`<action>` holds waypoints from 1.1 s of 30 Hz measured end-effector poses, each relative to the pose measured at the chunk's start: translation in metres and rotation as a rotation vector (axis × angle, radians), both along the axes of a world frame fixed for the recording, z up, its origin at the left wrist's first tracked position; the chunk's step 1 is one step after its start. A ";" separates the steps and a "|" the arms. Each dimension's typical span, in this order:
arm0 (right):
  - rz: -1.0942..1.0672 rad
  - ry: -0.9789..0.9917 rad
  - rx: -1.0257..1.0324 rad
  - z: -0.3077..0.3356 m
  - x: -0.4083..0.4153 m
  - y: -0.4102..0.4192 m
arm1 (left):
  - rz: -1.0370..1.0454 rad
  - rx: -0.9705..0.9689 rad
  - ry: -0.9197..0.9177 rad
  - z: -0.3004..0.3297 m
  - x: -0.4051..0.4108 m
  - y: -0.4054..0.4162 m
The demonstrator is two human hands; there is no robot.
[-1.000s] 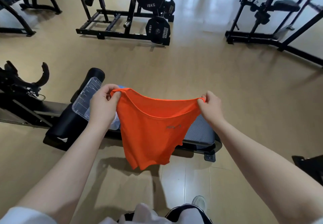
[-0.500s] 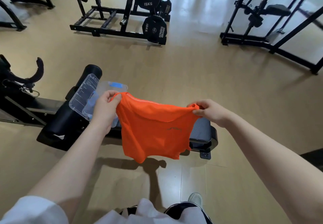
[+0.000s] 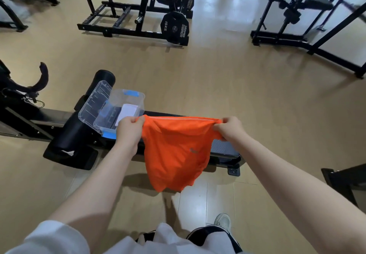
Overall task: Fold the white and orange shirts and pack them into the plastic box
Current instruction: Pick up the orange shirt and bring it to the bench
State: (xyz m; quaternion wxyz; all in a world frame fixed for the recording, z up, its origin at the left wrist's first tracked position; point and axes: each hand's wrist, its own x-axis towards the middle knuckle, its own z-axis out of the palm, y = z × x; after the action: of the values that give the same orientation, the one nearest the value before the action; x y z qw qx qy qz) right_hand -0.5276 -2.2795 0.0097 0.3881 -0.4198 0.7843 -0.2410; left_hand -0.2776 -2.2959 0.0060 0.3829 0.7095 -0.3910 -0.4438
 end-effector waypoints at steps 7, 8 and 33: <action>0.023 -0.637 0.138 0.016 0.041 0.022 | -0.169 -0.085 0.177 0.015 -0.037 0.021; 0.024 -0.709 0.129 0.018 0.046 0.023 | -0.181 -0.105 0.190 0.017 -0.040 0.024; -0.106 -0.991 0.080 0.038 0.068 0.046 | -0.566 -0.566 -0.178 0.028 -0.043 0.060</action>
State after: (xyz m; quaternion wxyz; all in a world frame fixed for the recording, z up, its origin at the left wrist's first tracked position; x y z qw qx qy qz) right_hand -0.4592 -2.2331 0.0479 0.7171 -0.1993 0.5347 -0.4003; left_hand -0.3201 -2.2356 0.0340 0.3904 0.4762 -0.7090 -0.3437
